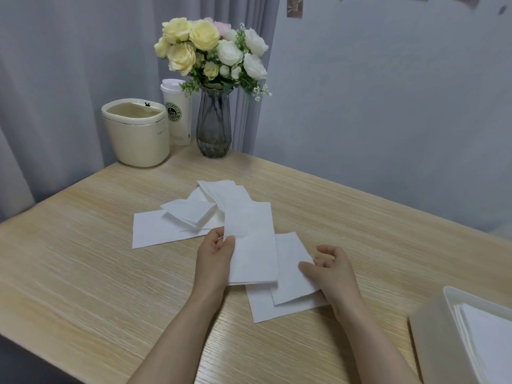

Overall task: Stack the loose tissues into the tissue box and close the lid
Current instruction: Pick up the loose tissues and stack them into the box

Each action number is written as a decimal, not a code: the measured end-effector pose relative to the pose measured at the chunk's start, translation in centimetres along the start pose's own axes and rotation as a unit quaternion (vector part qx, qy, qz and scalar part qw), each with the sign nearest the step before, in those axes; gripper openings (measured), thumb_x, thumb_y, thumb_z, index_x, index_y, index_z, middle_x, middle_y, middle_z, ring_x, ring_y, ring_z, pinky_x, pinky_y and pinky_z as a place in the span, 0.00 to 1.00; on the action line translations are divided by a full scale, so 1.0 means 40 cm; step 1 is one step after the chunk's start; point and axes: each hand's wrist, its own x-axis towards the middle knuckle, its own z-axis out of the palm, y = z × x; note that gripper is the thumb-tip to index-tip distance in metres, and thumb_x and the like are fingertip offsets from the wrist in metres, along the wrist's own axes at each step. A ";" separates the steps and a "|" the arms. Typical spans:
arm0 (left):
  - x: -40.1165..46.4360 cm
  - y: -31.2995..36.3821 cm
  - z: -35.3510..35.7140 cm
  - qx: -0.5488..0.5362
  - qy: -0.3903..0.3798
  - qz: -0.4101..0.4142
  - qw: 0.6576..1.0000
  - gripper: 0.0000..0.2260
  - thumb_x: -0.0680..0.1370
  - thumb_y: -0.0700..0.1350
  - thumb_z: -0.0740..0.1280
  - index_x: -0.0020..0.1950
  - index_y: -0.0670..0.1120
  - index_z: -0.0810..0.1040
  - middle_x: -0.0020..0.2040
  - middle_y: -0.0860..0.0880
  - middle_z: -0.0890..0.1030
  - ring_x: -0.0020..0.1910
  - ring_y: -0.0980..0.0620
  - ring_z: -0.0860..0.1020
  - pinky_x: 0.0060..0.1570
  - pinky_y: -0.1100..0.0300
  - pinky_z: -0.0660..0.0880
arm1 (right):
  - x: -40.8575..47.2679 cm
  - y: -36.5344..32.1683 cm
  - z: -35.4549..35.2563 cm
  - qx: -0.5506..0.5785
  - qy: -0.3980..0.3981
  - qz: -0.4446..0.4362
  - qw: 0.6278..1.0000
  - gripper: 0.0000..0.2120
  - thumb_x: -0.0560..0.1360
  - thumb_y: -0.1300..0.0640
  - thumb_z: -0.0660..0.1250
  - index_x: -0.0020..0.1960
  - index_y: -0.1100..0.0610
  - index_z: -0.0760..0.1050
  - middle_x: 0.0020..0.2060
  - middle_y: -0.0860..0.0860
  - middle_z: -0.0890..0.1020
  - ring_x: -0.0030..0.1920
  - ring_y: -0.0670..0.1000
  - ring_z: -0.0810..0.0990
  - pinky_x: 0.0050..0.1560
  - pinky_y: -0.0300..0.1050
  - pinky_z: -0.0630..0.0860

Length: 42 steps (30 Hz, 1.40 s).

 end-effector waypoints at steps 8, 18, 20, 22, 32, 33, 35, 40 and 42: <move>-0.007 -0.004 0.001 0.013 -0.032 -0.001 0.999 0.11 0.79 0.33 0.61 0.52 0.47 0.77 0.40 0.52 0.85 0.39 0.54 0.80 0.40 0.58 0.74 | -0.017 -0.001 -0.025 -0.244 0.019 -0.103 0.964 0.04 0.70 0.58 0.69 0.40 0.50 0.76 0.34 0.46 0.78 0.37 0.47 0.75 0.37 0.46 0.69; -0.016 0.002 0.007 -0.009 -0.057 -0.014 0.998 0.14 0.80 0.32 0.58 0.56 0.47 0.77 0.47 0.50 0.86 0.42 0.55 0.83 0.39 0.63 0.77 | -0.060 -0.002 -0.024 0.196 0.087 -0.009 0.977 0.04 0.79 0.61 0.64 0.48 0.62 0.74 0.29 0.54 0.77 0.20 0.49 0.69 0.18 0.38 0.63; -0.020 0.003 0.011 0.000 -0.063 -0.005 0.998 0.14 0.81 0.33 0.57 0.56 0.47 0.78 0.45 0.52 0.86 0.40 0.57 0.81 0.38 0.66 0.76 | -0.071 -0.008 -0.004 0.226 0.049 0.007 0.973 0.04 0.79 0.61 0.64 0.49 0.62 0.74 0.29 0.54 0.77 0.20 0.49 0.68 0.18 0.38 0.62; -0.025 0.002 0.015 0.014 -0.071 0.006 0.997 0.15 0.81 0.34 0.57 0.56 0.48 0.79 0.44 0.55 0.85 0.41 0.59 0.81 0.39 0.67 0.75 | -0.085 -0.014 0.022 0.218 0.006 0.000 0.976 0.05 0.79 0.60 0.65 0.49 0.62 0.74 0.26 0.53 0.76 0.19 0.49 0.67 0.17 0.38 0.62; -0.033 0.004 0.021 -0.022 -0.080 -0.027 0.996 0.12 0.82 0.37 0.58 0.58 0.47 0.80 0.51 0.49 0.85 0.47 0.54 0.82 0.44 0.61 0.76 | -0.098 -0.023 0.092 0.186 -0.027 -0.038 0.982 0.05 0.78 0.61 0.66 0.46 0.63 0.73 0.24 0.51 0.78 0.22 0.45 0.73 0.19 0.37 0.67; -0.033 0.004 0.020 -0.024 -0.079 -0.028 0.996 0.12 0.82 0.37 0.58 0.58 0.46 0.80 0.51 0.49 0.85 0.47 0.55 0.82 0.43 0.62 0.77 | -0.097 -0.020 0.094 0.184 -0.027 -0.036 0.982 0.05 0.78 0.61 0.66 0.45 0.62 0.73 0.25 0.52 0.78 0.23 0.45 0.73 0.19 0.38 0.67; -0.033 0.003 0.019 -0.029 -0.078 -0.031 0.996 0.12 0.82 0.37 0.58 0.59 0.46 0.80 0.50 0.50 0.86 0.46 0.56 0.82 0.42 0.65 0.77 | -0.095 -0.014 0.098 0.185 -0.028 -0.032 0.982 0.05 0.78 0.60 0.66 0.45 0.61 0.74 0.26 0.53 0.78 0.23 0.46 0.73 0.20 0.38 0.67; -0.030 0.002 0.022 -0.030 -0.077 -0.042 0.996 0.12 0.82 0.38 0.59 0.60 0.46 0.79 0.50 0.50 0.86 0.46 0.55 0.82 0.44 0.61 0.76 | -0.089 -0.002 0.100 0.187 -0.033 -0.028 0.981 0.06 0.78 0.59 0.67 0.45 0.61 0.74 0.25 0.51 0.78 0.22 0.46 0.72 0.20 0.36 0.66; -0.031 0.001 0.022 -0.035 -0.078 -0.048 0.995 0.12 0.82 0.38 0.59 0.60 0.46 0.79 0.51 0.49 0.86 0.46 0.54 0.82 0.44 0.59 0.76 | -0.088 0.001 0.102 0.188 -0.033 -0.030 0.981 0.06 0.77 0.58 0.67 0.46 0.61 0.74 0.25 0.51 0.79 0.23 0.46 0.73 0.21 0.37 0.67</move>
